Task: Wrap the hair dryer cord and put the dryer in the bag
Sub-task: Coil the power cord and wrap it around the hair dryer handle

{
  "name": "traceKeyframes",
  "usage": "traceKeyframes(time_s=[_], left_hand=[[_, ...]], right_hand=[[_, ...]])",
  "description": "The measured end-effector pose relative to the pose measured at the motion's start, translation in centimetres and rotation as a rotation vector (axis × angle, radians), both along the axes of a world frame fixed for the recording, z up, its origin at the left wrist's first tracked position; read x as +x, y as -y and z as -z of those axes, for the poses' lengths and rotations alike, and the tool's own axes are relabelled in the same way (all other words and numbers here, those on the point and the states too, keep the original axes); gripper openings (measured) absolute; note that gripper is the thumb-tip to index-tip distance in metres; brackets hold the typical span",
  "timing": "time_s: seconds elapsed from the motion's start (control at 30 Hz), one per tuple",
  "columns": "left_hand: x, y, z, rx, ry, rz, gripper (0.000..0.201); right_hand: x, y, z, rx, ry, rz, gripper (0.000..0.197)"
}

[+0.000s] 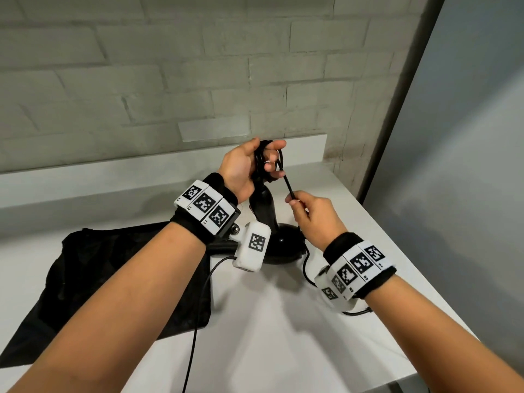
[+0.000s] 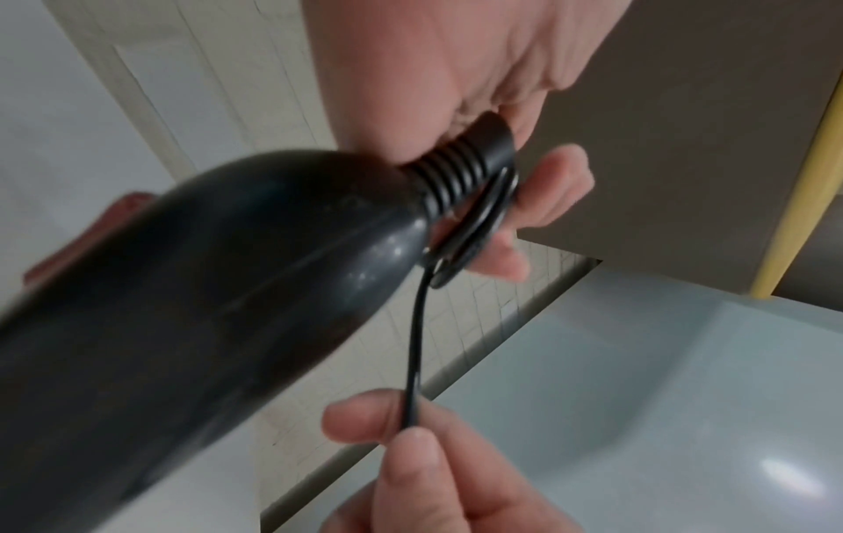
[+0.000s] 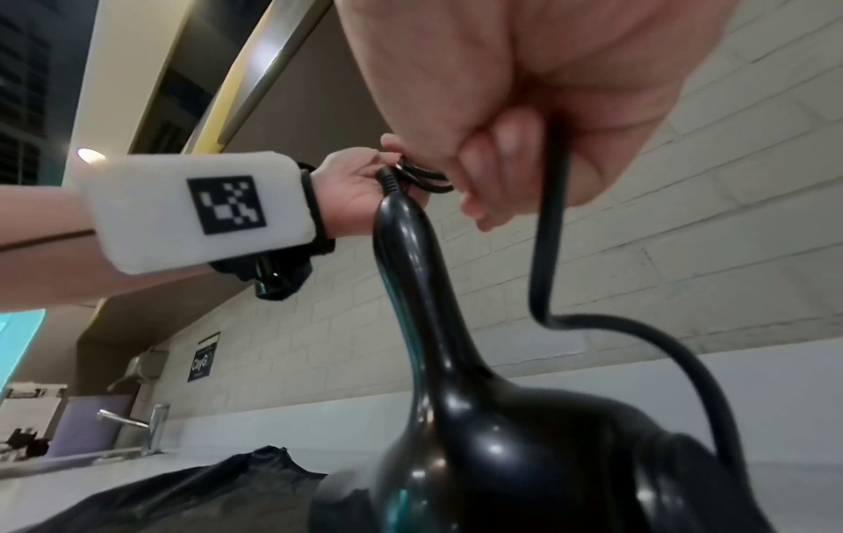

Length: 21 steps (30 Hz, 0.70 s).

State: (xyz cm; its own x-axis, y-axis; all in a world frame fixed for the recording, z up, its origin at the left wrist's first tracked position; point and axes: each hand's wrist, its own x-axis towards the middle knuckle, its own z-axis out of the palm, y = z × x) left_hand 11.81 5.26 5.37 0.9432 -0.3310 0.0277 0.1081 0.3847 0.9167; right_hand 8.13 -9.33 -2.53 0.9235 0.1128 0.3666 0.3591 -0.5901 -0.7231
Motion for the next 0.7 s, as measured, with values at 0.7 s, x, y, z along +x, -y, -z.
traceKeyframes(time_s=[0.7], left_hand=[[-1.3, 1.7, -0.1, 0.682, 0.332, 0.026, 0.062]], right_hand=[[0.1, 0.6, -7.8, -0.18, 0.367, -0.051, 0.015]])
